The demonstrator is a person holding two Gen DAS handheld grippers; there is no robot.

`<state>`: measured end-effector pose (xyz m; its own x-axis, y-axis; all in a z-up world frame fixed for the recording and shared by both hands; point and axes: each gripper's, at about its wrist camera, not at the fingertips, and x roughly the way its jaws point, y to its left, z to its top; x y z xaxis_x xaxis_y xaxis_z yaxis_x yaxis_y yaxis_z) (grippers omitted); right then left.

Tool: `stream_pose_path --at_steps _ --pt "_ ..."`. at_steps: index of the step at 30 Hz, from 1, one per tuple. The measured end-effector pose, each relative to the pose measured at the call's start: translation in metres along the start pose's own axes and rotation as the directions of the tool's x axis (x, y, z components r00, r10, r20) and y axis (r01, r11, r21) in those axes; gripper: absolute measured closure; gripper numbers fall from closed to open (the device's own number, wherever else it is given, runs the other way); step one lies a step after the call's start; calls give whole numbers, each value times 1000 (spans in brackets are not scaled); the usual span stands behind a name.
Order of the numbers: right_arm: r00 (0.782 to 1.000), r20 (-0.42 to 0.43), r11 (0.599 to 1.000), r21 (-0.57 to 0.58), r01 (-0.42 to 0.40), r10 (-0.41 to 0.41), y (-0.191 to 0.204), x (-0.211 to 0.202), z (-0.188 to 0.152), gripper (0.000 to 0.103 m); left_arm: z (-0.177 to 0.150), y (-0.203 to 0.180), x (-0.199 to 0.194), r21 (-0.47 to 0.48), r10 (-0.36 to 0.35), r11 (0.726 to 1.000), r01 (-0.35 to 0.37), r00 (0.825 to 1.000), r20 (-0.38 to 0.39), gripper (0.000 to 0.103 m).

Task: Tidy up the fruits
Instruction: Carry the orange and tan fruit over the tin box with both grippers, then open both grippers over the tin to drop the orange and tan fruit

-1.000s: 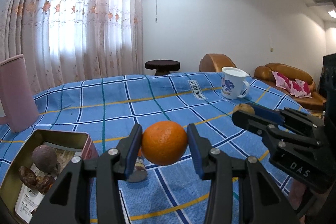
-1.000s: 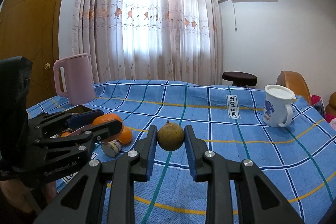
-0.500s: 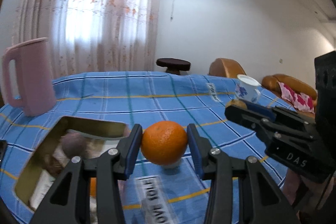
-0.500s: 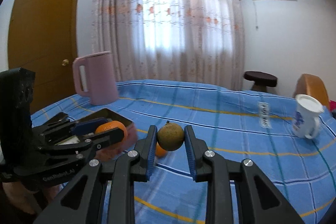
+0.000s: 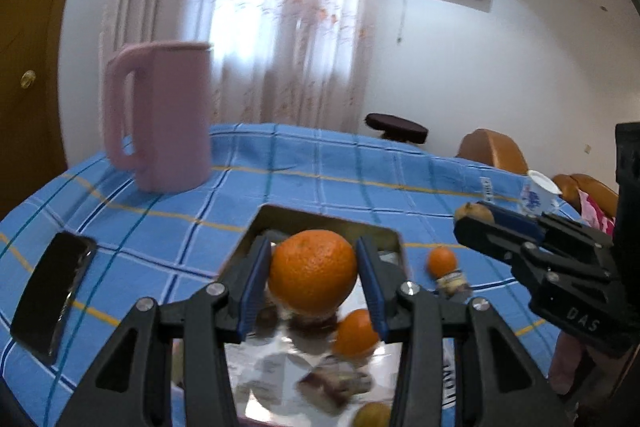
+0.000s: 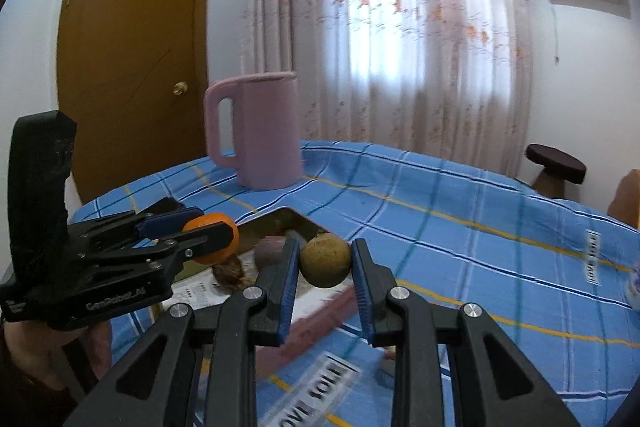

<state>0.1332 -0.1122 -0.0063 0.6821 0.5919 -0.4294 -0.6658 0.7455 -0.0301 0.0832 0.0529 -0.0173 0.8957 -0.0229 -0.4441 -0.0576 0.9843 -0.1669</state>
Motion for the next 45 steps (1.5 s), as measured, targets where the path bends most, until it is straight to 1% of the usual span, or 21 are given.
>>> stream_pose_path --at_steps 7,11,14,19,21,22,23,24,25,26,27,29,30,31,32,33,34,36,40,42,45 --pt "995 -72 997 -46 -66 62 34 33 -3 75 -10 23 6 -21 39 999 -40 998 -46 58" --pt "990 -122 994 -79 -81 71 51 48 -9 75 -14 33 10 -31 52 998 -54 996 -70 58" --pt "984 -156 992 -85 -95 81 56 60 -14 75 -16 35 9 -32 55 998 -57 995 -77 57" --pt "976 -191 990 -82 -118 101 61 65 -20 75 -16 33 10 -18 63 998 -65 995 -81 56" --pt "969 -212 987 -75 -143 125 62 68 -21 75 -17 34 10 -24 65 997 -67 994 -84 55" --pt "970 -212 987 -77 -140 121 62 67 -21 72 -18 34 10 -29 64 997 -67 995 -81 52" --pt "972 -207 988 -82 -129 110 62 65 -22 66 -17 34 8 -29 67 997 -69 995 -74 45" --pt "975 -201 989 -83 -119 100 61 63 -21 62 -17 34 6 -29 69 997 -71 995 -67 36" --pt "976 -193 990 -77 -115 99 58 59 -21 59 -16 33 4 -30 74 997 -76 996 -54 32" --pt "978 -185 991 -70 -111 97 55 54 -21 59 -15 32 -1 -31 82 996 -83 996 -37 26" --pt "981 -175 993 -66 -103 90 51 48 -20 59 -14 32 -3 -31 81 996 -81 996 -29 22" --pt "987 -153 996 -56 -64 55 38 34 -19 59 -12 30 -8 -36 71 997 -71 997 -10 17" --pt "989 -146 999 -38 -26 20 27 26 -20 59 -11 28 -9 -39 67 997 -67 998 -6 14" --pt "989 -146 1000 -23 -2 -2 18 20 -20 57 -11 26 -10 -42 61 997 -61 998 -1 13" --pt "988 -154 999 -8 34 -34 8 16 -21 53 -11 23 -11 -42 53 998 -52 999 6 11" --pt "981 -169 995 -1 97 -96 -4 13 -24 51 -11 20 -11 -39 48 998 -47 999 9 10" --pt "974 -177 990 4 141 -138 -12 11 -27 50 -11 17 -10 -34 43 999 -43 999 8 10" --pt "958 -210 977 39 208 -195 -32 10 -33 50 -12 10 -8 -24 30 999 -30 1000 2 10" --pt "936 -283 967 80 241 -210 -48 20 -41 50 -14 -4 -3 3 12 1000 -12 1000 -13 10" --pt "927 -316 967 86 241 -203 -49 28 -43 50 -14 -8 -3 12 16 1000 -16 1000 -15 10" --pt "919 -354 971 96 220 -174 -48 39 -46 50 -13 -14 -2 24 14 1000 -13 1000 -18 10"
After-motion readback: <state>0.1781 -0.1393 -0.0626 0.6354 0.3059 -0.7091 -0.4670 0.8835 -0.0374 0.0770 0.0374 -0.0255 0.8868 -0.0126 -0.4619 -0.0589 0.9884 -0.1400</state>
